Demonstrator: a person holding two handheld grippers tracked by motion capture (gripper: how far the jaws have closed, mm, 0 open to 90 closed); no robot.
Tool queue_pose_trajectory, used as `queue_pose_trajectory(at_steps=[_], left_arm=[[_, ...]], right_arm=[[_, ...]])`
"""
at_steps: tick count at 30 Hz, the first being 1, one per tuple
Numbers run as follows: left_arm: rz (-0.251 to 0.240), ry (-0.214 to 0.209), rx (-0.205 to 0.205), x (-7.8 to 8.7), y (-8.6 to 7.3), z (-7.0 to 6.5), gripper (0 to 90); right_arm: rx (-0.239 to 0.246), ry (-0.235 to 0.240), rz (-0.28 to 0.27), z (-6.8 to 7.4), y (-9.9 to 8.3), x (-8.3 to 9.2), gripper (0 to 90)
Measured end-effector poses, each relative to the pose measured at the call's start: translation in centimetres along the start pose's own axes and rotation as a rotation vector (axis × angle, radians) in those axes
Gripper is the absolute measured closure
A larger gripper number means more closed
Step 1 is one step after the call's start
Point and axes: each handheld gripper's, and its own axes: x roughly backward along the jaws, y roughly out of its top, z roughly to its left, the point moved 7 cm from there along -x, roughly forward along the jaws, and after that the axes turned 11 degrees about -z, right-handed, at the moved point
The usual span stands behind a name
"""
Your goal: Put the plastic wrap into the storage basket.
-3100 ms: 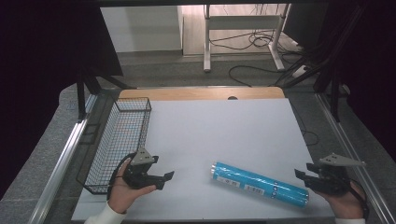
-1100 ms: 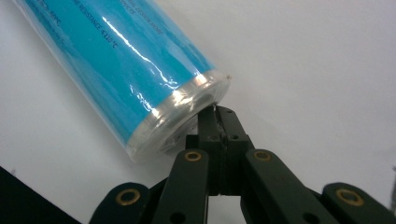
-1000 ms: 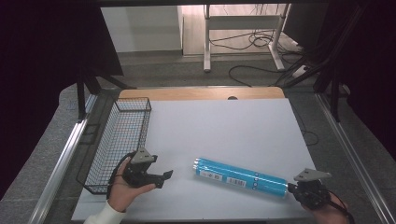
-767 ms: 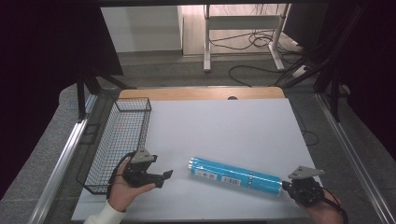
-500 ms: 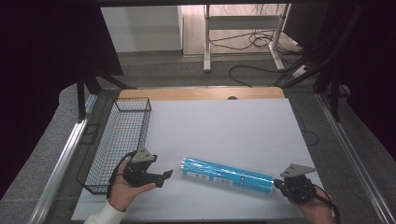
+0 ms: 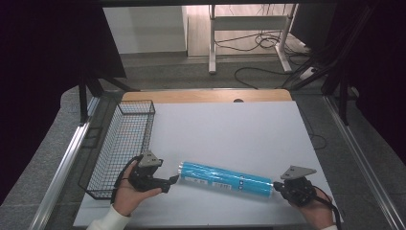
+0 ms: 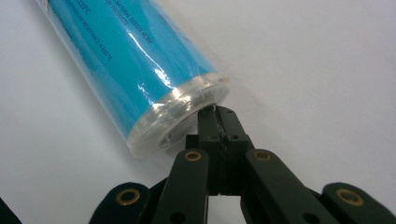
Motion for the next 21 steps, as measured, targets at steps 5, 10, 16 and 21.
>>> queue_pose_trajectory(at_steps=[5, 10, 16, 21], left_arm=[[0.003, 0.003, -0.001, -0.1, 0.0, 0.1, 18.6], [0.006, 0.002, -0.002, -0.3, 0.0, 0.1, 18.6], [0.014, -0.011, -0.011, -0.8, 0.3, -0.3, 18.6], [0.005, -0.064, -0.068, -1.7, 1.8, -1.5, 18.3]], right_arm=[[-0.014, 0.012, -0.010, -0.2, 0.0, 0.1, 89.4], [-0.028, 0.015, -0.028, -0.3, 0.1, 0.4, 89.4], [-0.032, 0.018, -0.035, -0.5, 0.1, 0.6, 89.4], [-0.072, -0.001, -0.060, -1.8, -0.4, 2.1, 89.3]])
